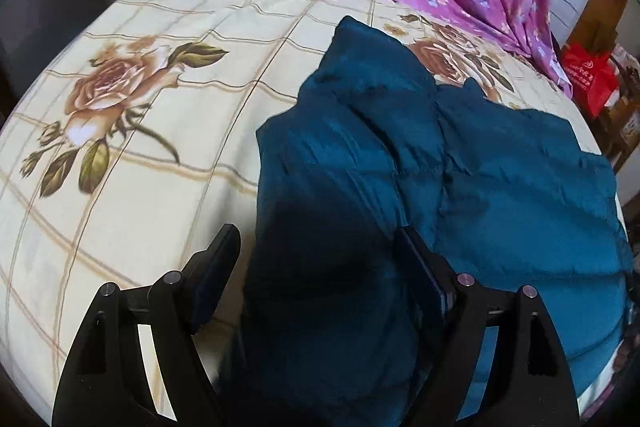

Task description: Fold large clothes

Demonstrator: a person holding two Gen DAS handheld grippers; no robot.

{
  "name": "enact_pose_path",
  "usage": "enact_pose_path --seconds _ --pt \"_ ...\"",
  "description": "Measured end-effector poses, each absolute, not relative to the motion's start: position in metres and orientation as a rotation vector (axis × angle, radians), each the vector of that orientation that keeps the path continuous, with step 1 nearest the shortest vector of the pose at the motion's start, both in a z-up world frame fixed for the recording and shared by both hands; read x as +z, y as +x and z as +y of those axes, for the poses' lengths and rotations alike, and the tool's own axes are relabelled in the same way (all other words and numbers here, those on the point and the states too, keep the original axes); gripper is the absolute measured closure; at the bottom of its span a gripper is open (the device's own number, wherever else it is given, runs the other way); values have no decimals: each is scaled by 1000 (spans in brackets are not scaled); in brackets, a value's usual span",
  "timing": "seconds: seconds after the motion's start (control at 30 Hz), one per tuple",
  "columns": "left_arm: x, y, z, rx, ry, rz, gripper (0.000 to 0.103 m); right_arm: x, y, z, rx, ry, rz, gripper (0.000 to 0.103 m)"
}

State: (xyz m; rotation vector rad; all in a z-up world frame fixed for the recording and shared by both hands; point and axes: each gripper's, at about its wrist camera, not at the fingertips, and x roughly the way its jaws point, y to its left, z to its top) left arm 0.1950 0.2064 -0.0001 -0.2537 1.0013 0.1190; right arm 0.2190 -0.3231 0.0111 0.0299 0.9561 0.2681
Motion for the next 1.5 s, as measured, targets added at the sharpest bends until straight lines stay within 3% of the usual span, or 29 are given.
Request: enact_pose_path --seconds 0.13,0.27,0.37,0.57,0.67,0.73,0.8,0.83,0.9,1.0,1.2,1.5 --pt "-3 217 216 22 -267 1058 21 -3 227 -366 293 201 987 0" --pt "-24 239 238 -100 -437 1158 6 -20 233 -387 406 382 991 0" --pt "-23 243 242 -146 -438 1129 2 -26 236 -387 501 416 979 0" --pt "-18 244 226 -296 -395 1146 1 -40 239 -368 777 454 949 0" --pt "-15 242 217 -335 -347 1124 8 -39 242 -359 798 441 945 0" --pt "-14 237 216 -327 -344 1088 21 -41 244 -357 783 443 940 3" --pt "-9 227 215 -296 -317 1029 44 -41 246 -355 746 437 939 16" --pt "-8 223 213 -288 -307 1006 49 -39 250 -352 742 431 940 18" --pt "-7 212 210 -256 -280 957 64 -31 247 -340 750 367 917 35" --pt "-7 205 199 -180 -236 894 74 -14 239 -334 728 262 859 56" --pt "6 192 183 -62 -204 818 84 21 211 -329 610 142 733 72" --pt "62 139 167 -127 -215 800 85 80 134 -352 491 125 624 75"
